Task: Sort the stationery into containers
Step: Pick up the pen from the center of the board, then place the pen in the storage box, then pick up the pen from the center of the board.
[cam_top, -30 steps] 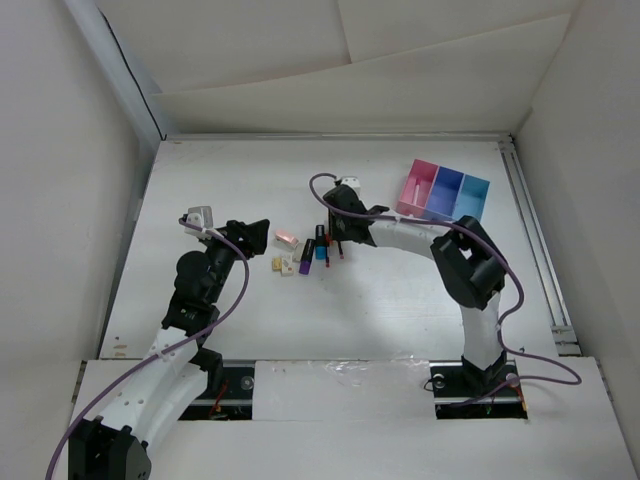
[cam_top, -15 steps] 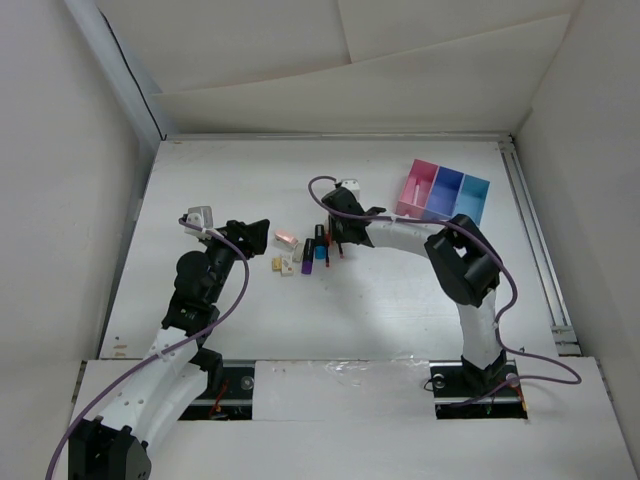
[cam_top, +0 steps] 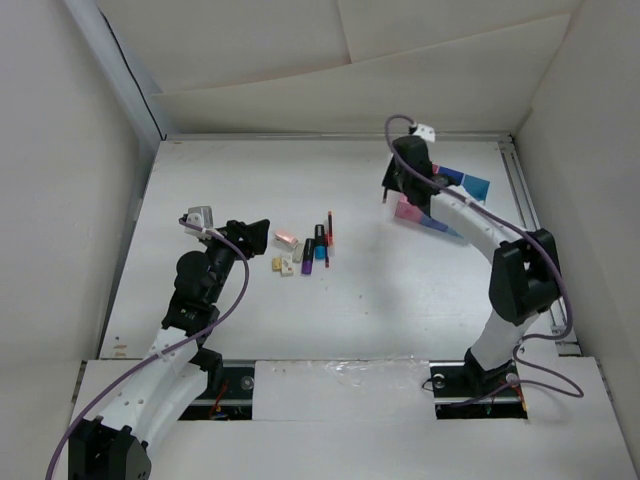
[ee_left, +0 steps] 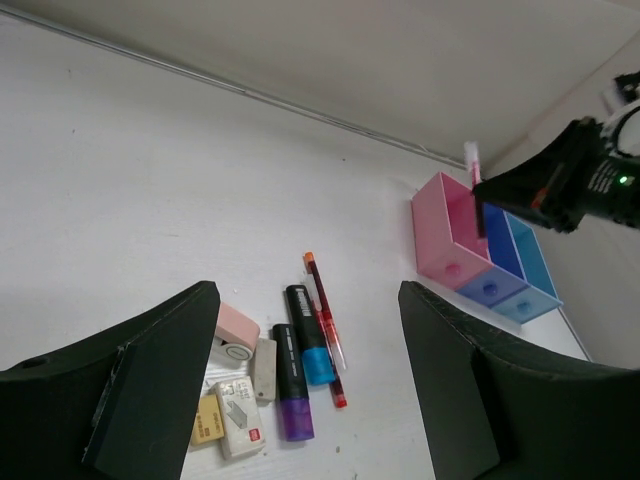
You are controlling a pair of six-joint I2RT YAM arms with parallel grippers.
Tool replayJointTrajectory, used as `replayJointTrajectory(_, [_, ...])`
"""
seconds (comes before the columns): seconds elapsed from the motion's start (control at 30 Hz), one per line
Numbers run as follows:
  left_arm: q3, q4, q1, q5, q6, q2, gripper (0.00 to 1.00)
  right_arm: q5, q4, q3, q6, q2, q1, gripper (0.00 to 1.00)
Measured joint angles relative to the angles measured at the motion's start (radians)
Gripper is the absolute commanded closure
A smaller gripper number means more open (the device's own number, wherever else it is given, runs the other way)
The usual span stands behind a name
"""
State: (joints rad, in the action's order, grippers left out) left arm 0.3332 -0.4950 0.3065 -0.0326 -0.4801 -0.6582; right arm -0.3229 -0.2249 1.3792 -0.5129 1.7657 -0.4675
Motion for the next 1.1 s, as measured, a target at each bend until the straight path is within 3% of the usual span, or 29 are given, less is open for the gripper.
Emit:
replayJointTrajectory(0.27, [0.0,0.0,0.0,0.0,0.0,0.0,0.31,-0.005,-0.002,0.085,0.001,0.035,0.195,1.0])
replayJointTrajectory(0.57, [0.0,0.0,0.0,0.0,0.0,-0.006,0.31,-0.01,-0.055,0.088,0.004,0.116,0.229,0.98])
replayJointTrajectory(0.63, [0.0,0.0,0.0,0.0,0.0,-0.008,0.31,-0.01,-0.055,0.088,0.003,0.116,0.238,0.78])
replayJointTrajectory(0.73, [0.001,0.0,0.0,0.0,0.0,-0.008,0.31,-0.011,-0.056,0.088,-0.002,0.117,0.253,0.6])
replayJointTrajectory(0.9, [0.002,0.0,0.0,0.0,0.0,-0.009,0.31,-0.015,-0.055,0.088,-0.001,0.116,0.264,0.51])
replayJointTrajectory(0.97, [0.002,0.0,0.0,0.0,0.0,-0.013,0.31,-0.014,-0.055,0.088,-0.001,0.114,0.262,0.54])
replayJointTrajectory(1.03, [0.002,0.001,0.0,0.0,0.0,-0.017,0.31,-0.014,-0.054,0.08,-0.001,0.103,0.253,0.65])
replayJointTrajectory(1.07, [0.002,0.001,0.0,0.0,0.0,-0.018,0.31,-0.013,-0.053,0.072,0.0,0.093,0.244,0.8])
replayJointTrajectory(1.1, [0.002,0.002,0.0,0.0,0.0,-0.017,0.31,-0.011,-0.047,0.058,-0.001,0.078,0.23,0.87])
